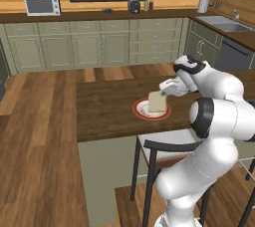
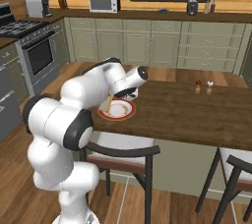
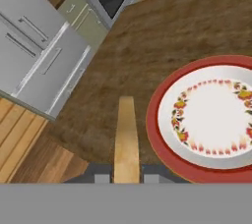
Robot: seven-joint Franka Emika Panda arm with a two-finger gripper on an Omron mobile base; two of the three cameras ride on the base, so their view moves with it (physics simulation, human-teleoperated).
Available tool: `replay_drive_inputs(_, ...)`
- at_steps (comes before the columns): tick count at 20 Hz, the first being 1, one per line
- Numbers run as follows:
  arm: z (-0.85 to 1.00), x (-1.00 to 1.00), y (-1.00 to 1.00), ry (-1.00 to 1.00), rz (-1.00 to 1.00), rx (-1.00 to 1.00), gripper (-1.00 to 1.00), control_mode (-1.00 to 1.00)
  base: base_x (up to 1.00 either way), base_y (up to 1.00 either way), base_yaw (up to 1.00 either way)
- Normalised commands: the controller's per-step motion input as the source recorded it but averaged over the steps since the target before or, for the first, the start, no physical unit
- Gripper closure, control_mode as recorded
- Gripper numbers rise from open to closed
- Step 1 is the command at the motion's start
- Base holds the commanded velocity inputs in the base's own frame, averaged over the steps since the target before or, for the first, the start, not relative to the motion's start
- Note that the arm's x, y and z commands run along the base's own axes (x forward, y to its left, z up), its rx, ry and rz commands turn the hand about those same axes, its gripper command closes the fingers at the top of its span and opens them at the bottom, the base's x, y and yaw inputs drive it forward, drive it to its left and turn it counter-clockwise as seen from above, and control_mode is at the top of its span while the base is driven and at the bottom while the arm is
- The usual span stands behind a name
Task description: Start the toaster. Once the lever pops up, take the bread to the plate on the dining counter.
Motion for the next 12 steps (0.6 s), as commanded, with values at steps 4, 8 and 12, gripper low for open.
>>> replay_drive_inputs(4, -0.44, 0.16, 0.1, 0.0, -0.15, 0.08, 1.0, -1.0, 0.0, 0.0, 0.0)
replay_drive_inputs(8, -0.32, 0.0, 0.01, -0.03, -0.19, 0.03, 1.0, -1.0, 0.0, 0.0, 0.0)
replay_drive_inputs(12, -0.21, 0.15, 0.09, -0.07, -0.16, 0.0, 1.0, -1.0, 0.0, 0.0, 0.0)
